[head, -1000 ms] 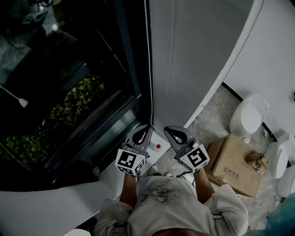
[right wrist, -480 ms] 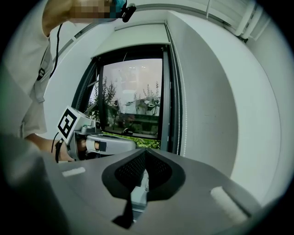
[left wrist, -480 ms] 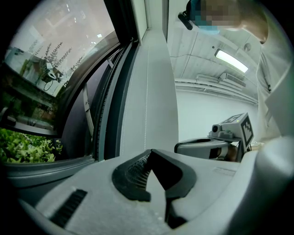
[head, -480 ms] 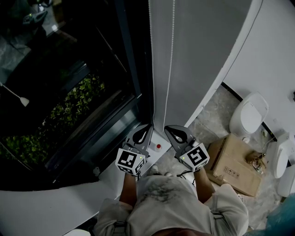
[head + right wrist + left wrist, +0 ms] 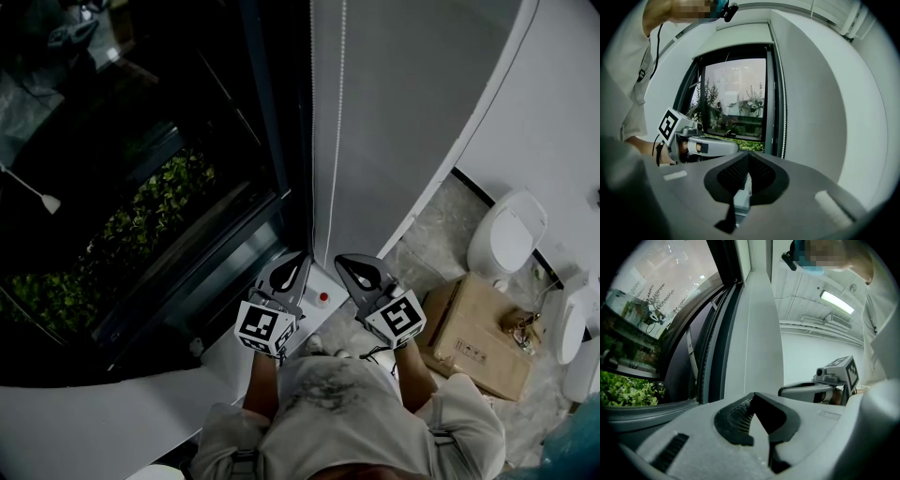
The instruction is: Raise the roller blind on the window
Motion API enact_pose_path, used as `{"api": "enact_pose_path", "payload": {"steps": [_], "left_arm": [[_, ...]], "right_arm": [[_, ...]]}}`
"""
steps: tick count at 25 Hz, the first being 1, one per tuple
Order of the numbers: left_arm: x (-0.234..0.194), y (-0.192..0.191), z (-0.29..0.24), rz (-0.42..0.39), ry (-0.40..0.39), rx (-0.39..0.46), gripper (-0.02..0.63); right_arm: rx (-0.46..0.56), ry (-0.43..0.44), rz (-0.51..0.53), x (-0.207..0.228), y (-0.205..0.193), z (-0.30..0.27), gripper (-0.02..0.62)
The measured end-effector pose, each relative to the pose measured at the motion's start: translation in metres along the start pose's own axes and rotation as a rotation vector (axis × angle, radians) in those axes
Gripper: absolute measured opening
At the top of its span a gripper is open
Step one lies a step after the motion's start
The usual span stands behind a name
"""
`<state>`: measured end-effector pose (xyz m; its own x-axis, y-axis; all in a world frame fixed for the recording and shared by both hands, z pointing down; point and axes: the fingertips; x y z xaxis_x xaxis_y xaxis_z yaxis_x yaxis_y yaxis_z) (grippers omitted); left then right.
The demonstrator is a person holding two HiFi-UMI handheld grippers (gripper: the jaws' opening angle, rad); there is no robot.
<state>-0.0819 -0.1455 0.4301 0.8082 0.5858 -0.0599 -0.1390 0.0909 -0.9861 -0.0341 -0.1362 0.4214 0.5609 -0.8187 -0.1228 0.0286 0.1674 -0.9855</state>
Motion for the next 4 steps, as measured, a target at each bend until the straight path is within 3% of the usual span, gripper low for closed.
{"api": "enact_pose_path", "payload": {"steps": [4], "left_arm": [[-0.0014,0.0005,-0.0006,0.001,0.0,0.0,0.005]], "right_arm": [[-0.026,-0.014,-0.031,0.0004,-0.0031,-0.0001,0.007]]}}
Point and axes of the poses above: the fingertips, and each gripper's own axes: z backward along the fingers, x to its right, y out of its top, and after that the axes turned 9 degrees about x, right-handed
